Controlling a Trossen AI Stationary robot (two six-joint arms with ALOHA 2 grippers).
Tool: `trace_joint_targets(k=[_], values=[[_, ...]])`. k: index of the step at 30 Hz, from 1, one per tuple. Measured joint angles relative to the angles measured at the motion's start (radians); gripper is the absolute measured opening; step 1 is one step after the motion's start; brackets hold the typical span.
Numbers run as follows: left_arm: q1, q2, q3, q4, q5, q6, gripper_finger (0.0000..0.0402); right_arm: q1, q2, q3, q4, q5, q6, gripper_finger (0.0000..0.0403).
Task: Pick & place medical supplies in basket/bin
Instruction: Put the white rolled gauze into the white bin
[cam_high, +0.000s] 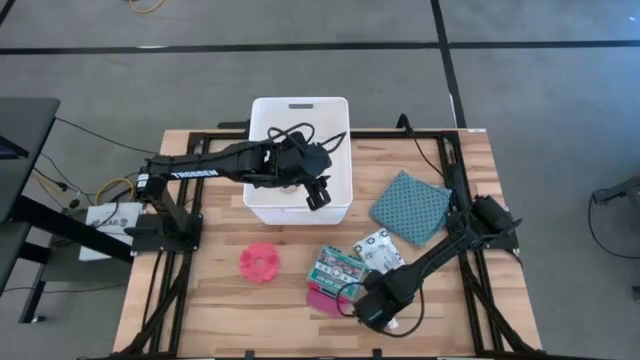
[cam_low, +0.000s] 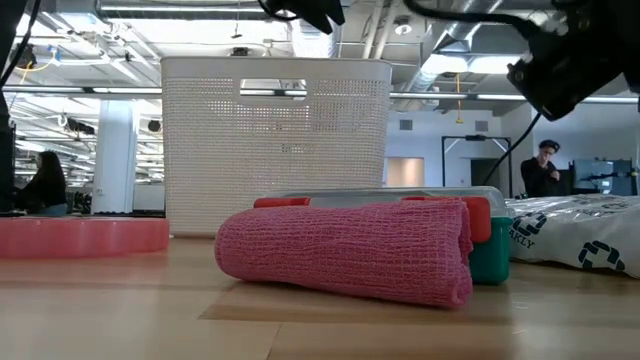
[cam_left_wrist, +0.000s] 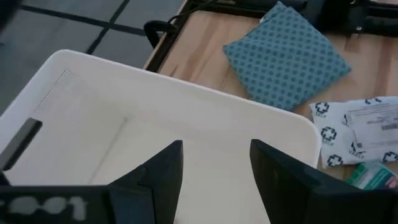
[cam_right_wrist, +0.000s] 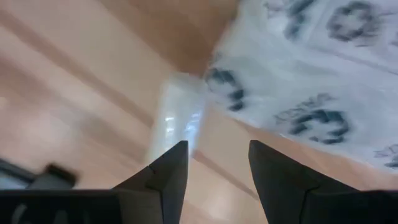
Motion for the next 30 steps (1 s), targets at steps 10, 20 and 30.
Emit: trace_joint_targets(k=[10, 20, 30], values=[[-0.027, 0.0, 0.0, -0.003, -0.012, 0.034, 0.0176, 0.037, -0.007, 0.002, 0.099, -0.008, 0.049, 0.0164], [-0.027, 0.0, 0.0, -0.002, -0.012, 0.034, 0.0176, 0.046, 0.099, 0.006, 0.113, 0.023, 0.037, 0.0164], [-0.027, -0.002, 0.053, -0.128, -0.016, 0.036, 0.0176, 0.028, 0.084, 0.023, 0.122, 0.046, -0.119, 0.0056]])
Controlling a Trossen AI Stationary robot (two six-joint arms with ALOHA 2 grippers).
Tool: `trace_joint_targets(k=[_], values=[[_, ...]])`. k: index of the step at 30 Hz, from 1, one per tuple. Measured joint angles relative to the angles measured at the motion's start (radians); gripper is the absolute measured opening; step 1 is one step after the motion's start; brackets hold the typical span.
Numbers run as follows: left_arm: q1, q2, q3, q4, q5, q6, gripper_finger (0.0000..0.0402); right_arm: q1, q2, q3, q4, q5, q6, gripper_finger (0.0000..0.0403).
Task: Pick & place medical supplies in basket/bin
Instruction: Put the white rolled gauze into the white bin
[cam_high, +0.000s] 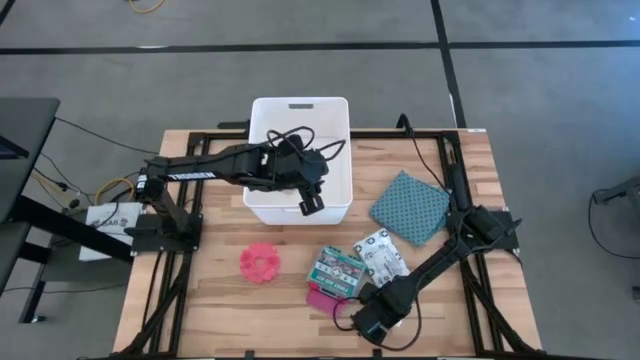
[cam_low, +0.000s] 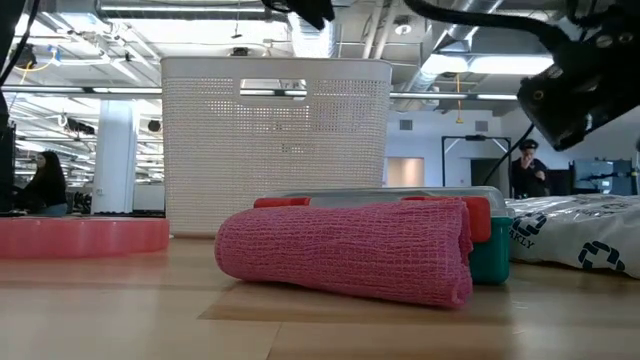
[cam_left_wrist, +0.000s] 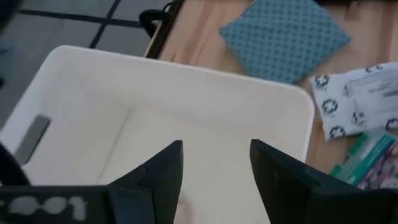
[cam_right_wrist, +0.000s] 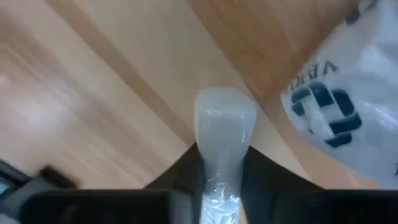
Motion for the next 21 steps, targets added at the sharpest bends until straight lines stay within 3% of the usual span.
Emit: trace_joint_targets(k=[2, 5, 8, 11, 17, 19, 21], values=[[-0.002, -0.003, 0.058, -0.087, -0.023, -0.007, 0.0176, -0.004, -0.031, 0.006, 0.008, 0.013, -0.014, 0.0028], [-0.015, -0.005, 0.161, -0.2, -0.089, -0.023, 0.0176, -0.016, -0.091, 0.021, 0.004, 0.087, -0.029, 0.0026], [-0.024, -0.005, 0.265, -0.269, -0.162, -0.014, 0.0176, -0.046, -0.151, 0.047, 0.001, 0.23, -0.103, 0.0029], [-0.029, -0.005, 0.374, -0.324, -0.247, -0.037, 0.0176, -0.095, -0.22, 0.089, 0.004, 0.438, -0.26, 0.0038], [-0.034, -0.1, 0.33, -0.282, -0.325, -0.056, 0.0176, -0.244, -0.365, 0.168, 0.055, 0.882, -0.664, 0.0034], [-0.034, -0.113, 0.33, -0.307, -0.328, -0.074, 0.0176, -0.317, -0.405, 0.181, 0.139, 0.953, -0.802, 0.0037], [-0.035, -0.126, 0.33, -0.324, -0.332, -0.097, 0.0176, -0.398, -0.435, 0.181, 0.239, 0.945, -0.921, 0.0043]])
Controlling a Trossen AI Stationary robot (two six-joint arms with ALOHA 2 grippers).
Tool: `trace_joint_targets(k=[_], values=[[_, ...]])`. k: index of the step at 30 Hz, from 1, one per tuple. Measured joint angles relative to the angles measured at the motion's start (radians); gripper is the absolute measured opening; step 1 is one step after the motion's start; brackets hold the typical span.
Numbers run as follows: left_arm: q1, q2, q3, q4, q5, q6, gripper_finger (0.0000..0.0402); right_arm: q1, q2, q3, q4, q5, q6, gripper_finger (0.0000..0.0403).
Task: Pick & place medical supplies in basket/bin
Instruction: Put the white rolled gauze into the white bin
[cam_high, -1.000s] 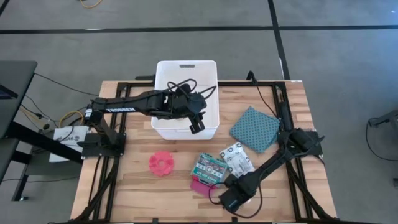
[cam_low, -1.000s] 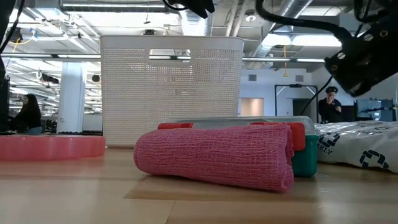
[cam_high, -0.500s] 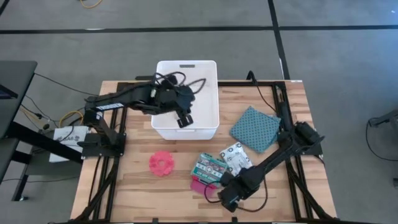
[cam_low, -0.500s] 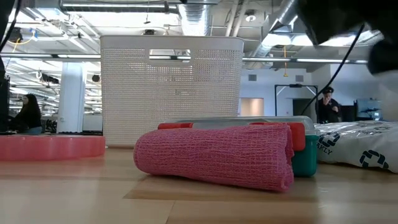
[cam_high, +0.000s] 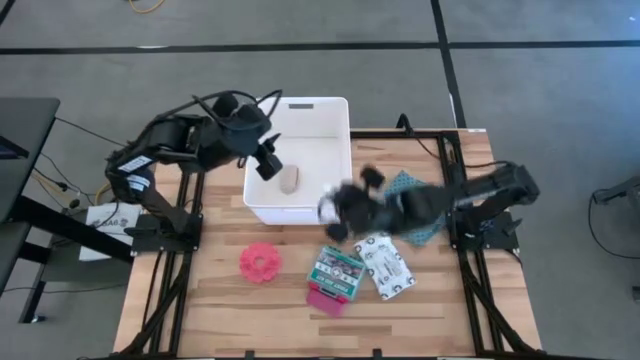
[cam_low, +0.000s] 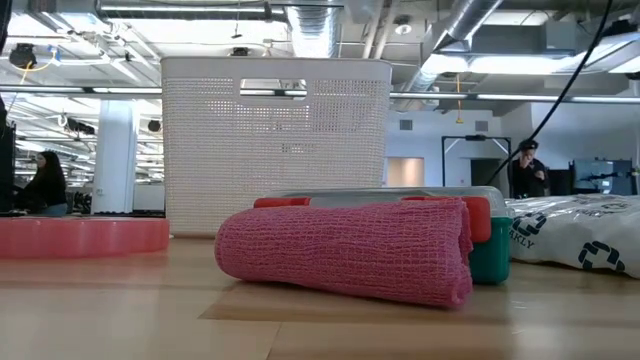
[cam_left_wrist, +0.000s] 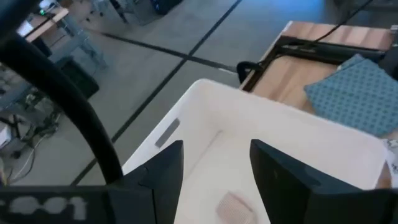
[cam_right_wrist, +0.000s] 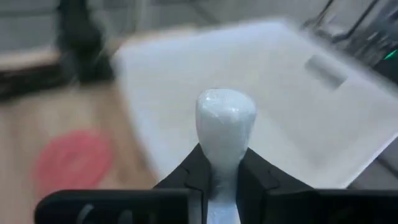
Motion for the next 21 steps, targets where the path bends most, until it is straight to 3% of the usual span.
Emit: trace_joint_targets(k=[3, 7, 14, 21], values=[[-0.001, -0.015, 0.0, -0.027, -0.007, -0.028, 0.0176, -0.138, 0.003, 0.002, 0.145, -0.128, -0.073, 0.0047], [-0.002, -0.03, 0.0, -0.071, -0.011, -0.054, 0.0176, -0.283, 0.094, 0.001, 0.196, -0.316, -0.095, 0.0049], [-0.003, -0.05, -0.001, -0.139, -0.029, -0.12, 0.0176, -0.4, 0.206, -0.002, 0.175, -0.359, -0.176, 0.0051], [-0.004, -0.055, -0.001, -0.135, -0.034, -0.119, 0.0176, -0.482, 0.248, 0.056, 0.115, -0.553, -0.185, 0.0052]])
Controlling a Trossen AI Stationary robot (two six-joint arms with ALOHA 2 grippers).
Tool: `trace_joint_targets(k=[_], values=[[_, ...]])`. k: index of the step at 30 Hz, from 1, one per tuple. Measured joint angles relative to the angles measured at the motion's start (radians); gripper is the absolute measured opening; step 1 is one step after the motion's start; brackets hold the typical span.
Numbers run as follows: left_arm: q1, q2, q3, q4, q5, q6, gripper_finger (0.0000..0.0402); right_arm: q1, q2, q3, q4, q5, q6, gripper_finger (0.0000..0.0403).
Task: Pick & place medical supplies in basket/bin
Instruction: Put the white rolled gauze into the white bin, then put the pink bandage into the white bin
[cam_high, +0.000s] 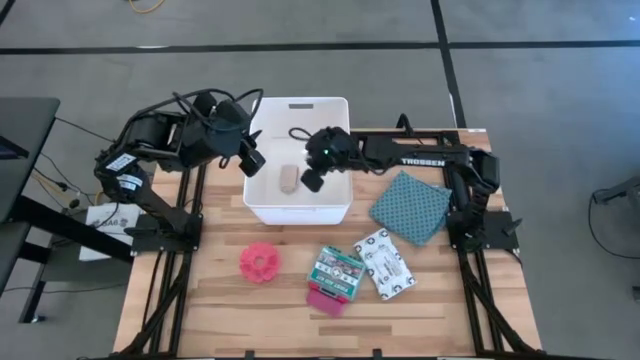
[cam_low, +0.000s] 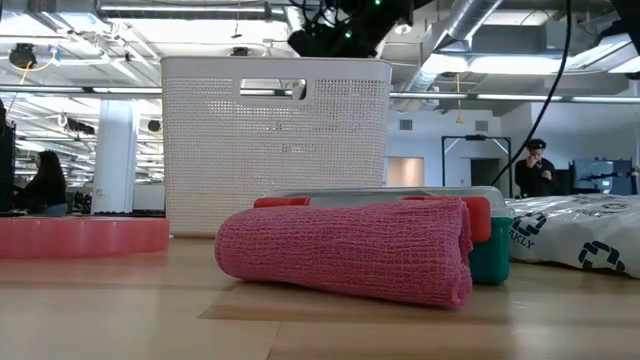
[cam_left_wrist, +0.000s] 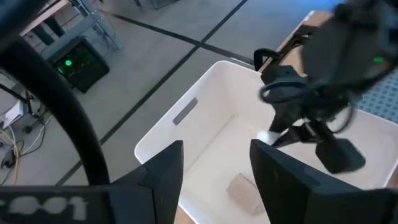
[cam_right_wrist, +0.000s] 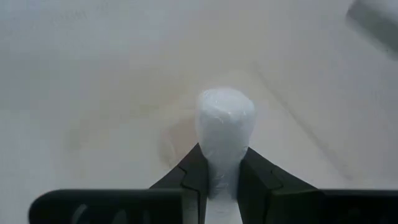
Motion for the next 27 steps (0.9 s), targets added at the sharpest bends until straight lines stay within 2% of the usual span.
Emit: trace_joint_targets(k=[3, 5, 7, 9, 11, 13, 19, 24, 27], values=[[0.0, 0.0, 0.0, 0.001, 0.001, 0.001, 0.0176, -0.034, 0.037, 0.074, -0.047, -0.094, -0.004, 0.0052], [0.0, 0.001, 0.0, 0.001, 0.003, 0.002, 0.0176, -0.052, 0.048, 0.11, -0.144, -0.119, -0.032, 0.0058], [0.0, 0.002, 0.0, 0.001, 0.004, 0.003, 0.0176, -0.053, 0.082, 0.164, -0.158, -0.121, -0.079, 0.0069], [0.0, 0.002, 0.0, 0.001, 0.004, 0.005, 0.0176, -0.062, 0.092, 0.185, -0.26, -0.127, -0.111, 0.0085], [0.0, 0.002, 0.0, 0.0, 0.004, 0.006, 0.0176, -0.062, 0.132, 0.219, -0.236, -0.127, -0.154, 0.0104], [0.0, 0.002, 0.0, -0.002, 0.004, 0.006, 0.0176, -0.071, 0.144, 0.226, -0.328, -0.128, -0.172, 0.0125], [0.0, 0.002, 0.0, -0.002, 0.007, 0.006, 0.0176, -0.078, 0.188, 0.258, -0.261, -0.117, -0.175, 0.0178], [0.0, 0.002, 0.0, -0.003, 0.016, 0.0, 0.0176, -0.076, 0.215, 0.288, -0.297, -0.118, -0.17, 0.0201], [0.0, 0.002, 0.0, -0.003, 0.025, -0.001, 0.0176, -0.071, 0.217, 0.348, -0.387, -0.118, -0.173, 0.0205]])
